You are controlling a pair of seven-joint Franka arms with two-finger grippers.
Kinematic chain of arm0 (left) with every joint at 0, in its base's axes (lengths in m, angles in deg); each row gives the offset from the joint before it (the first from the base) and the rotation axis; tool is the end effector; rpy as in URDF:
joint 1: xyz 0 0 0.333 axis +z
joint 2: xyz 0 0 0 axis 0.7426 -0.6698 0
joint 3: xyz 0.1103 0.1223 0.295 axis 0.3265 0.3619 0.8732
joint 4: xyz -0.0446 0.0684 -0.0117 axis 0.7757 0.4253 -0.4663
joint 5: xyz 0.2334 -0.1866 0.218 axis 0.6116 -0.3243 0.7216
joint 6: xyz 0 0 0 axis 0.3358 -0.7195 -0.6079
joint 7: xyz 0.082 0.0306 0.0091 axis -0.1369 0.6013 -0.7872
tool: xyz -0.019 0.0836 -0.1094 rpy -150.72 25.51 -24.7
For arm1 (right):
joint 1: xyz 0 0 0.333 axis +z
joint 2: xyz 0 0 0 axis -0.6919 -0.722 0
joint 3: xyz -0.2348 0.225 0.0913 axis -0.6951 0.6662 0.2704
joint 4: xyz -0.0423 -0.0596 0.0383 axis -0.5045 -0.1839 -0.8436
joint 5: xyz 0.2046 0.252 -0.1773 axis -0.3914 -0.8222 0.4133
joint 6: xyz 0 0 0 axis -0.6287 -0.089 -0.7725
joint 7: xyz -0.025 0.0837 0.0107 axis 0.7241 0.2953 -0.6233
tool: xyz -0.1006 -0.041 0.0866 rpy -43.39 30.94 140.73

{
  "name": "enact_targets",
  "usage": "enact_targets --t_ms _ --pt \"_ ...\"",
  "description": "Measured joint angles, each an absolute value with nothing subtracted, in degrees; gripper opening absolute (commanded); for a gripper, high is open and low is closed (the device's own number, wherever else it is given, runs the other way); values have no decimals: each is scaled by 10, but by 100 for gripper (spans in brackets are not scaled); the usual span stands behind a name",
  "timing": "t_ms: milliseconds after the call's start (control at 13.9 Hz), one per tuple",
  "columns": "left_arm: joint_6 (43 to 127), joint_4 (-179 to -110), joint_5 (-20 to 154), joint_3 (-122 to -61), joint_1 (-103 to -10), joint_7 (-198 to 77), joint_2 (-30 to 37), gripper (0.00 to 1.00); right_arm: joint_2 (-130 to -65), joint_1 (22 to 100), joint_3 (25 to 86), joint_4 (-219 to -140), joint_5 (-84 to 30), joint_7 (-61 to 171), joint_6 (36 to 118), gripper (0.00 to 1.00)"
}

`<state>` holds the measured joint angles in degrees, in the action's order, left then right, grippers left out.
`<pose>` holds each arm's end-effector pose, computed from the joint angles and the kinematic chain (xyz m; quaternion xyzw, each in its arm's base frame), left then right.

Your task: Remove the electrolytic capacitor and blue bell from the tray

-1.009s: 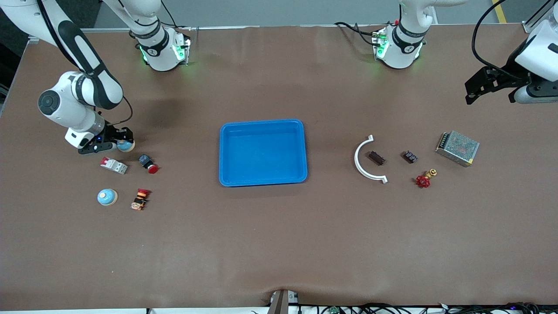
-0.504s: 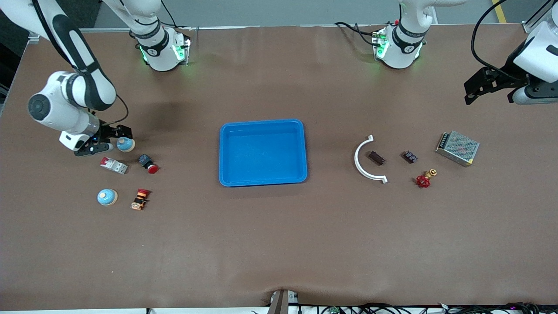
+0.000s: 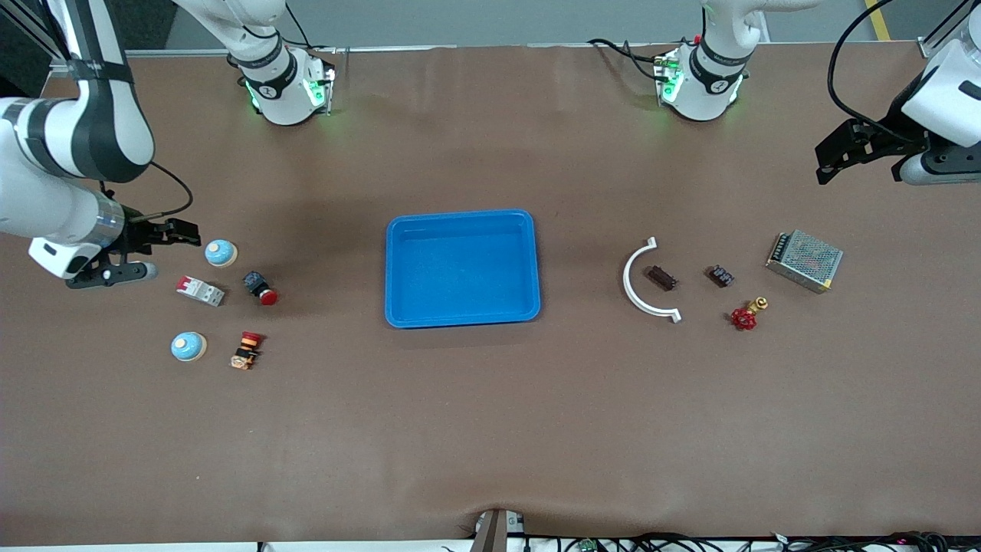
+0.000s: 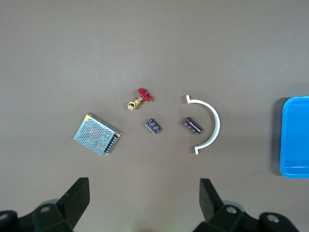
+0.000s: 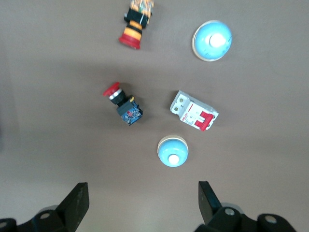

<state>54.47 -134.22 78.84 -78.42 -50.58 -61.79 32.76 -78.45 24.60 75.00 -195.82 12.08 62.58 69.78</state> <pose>0.5004 -0.0652 0.6442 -0.9997 -0.0004 -0.0081 0.0248 0.5176 -0.0544 0.4065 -0.9928 -0.0707 0.0969 0.0059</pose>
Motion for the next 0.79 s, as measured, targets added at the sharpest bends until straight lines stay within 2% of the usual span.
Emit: enact_targets --t_ms 793 --pt "545 -1346 788 -786 -506 -618 327 100 -810 279 749 -1897 121 524 688 100"
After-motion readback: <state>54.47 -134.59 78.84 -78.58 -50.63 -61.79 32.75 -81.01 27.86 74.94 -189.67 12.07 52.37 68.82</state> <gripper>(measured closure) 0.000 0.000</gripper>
